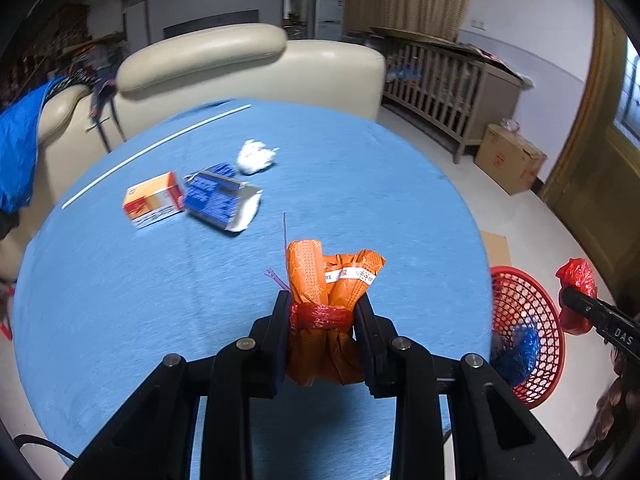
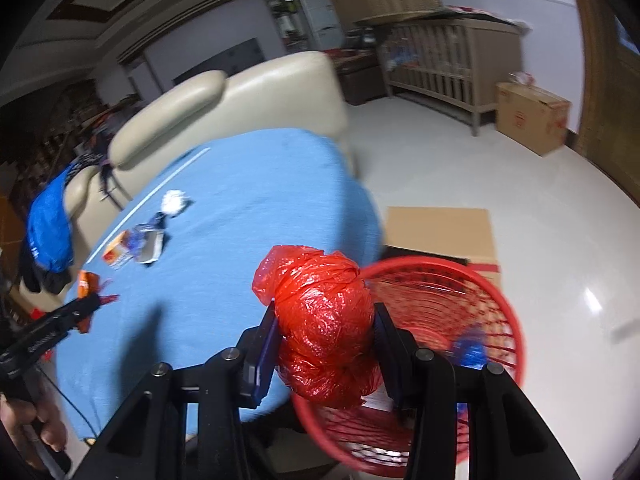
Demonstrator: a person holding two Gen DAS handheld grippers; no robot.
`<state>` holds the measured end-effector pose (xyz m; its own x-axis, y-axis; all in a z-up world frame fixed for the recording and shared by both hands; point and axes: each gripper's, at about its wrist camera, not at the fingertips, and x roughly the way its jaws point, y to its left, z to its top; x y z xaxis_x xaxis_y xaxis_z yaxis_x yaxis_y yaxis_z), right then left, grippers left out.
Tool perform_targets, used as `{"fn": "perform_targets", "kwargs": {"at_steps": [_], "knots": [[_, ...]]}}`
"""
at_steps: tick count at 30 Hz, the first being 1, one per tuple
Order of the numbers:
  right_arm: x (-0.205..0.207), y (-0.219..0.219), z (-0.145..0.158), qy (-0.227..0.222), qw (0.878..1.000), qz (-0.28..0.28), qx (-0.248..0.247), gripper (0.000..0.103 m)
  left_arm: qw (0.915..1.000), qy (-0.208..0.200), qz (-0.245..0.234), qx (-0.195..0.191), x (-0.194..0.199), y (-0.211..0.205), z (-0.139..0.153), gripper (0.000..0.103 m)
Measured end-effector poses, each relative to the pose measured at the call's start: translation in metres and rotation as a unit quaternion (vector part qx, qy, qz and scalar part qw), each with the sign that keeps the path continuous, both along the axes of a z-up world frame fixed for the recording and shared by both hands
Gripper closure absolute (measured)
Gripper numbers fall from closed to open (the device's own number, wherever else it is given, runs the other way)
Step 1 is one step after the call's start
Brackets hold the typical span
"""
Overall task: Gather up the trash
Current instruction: 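Carry both bags over the red basket and open both grippers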
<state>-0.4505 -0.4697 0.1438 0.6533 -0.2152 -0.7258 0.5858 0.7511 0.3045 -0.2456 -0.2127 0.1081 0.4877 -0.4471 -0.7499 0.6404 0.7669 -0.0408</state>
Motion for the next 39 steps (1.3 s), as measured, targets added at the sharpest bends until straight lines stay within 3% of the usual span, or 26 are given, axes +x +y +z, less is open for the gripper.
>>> {"fn": "perform_targets", "kwargs": {"at_steps": [16,30,32,34,35,39], "knots": [[-0.049,-0.043,-0.054,0.039,0.997,-0.063,0.031,0.056,0.997,-0.009,-0.07,0.031,-0.035,-0.064,-0.004,0.071],[-0.052,-0.063,-0.07,0.043,0.996,-0.069,0.047,0.056,0.9863,-0.015,-0.158,0.043,-0.083,-0.127,-0.005,0.071],[-0.046,-0.067,-0.075,0.047,0.995,-0.063,0.056,0.051,0.985,-0.016,-0.166,0.044,-0.087,-0.133,-0.005,0.071],[-0.043,-0.073,-0.078,0.05,0.995,-0.064,0.063,0.037,0.9839,-0.014,-0.173,0.045,-0.088,-0.136,-0.005,0.071],[-0.044,-0.075,-0.079,0.048,0.994,-0.069,0.065,0.034,0.9832,-0.014,-0.176,0.046,-0.089,-0.138,-0.006,0.071],[-0.053,-0.083,-0.071,0.026,0.993,-0.089,0.074,0.034,0.9803,-0.007,-0.191,0.049,-0.095,-0.146,-0.011,0.071]]}}
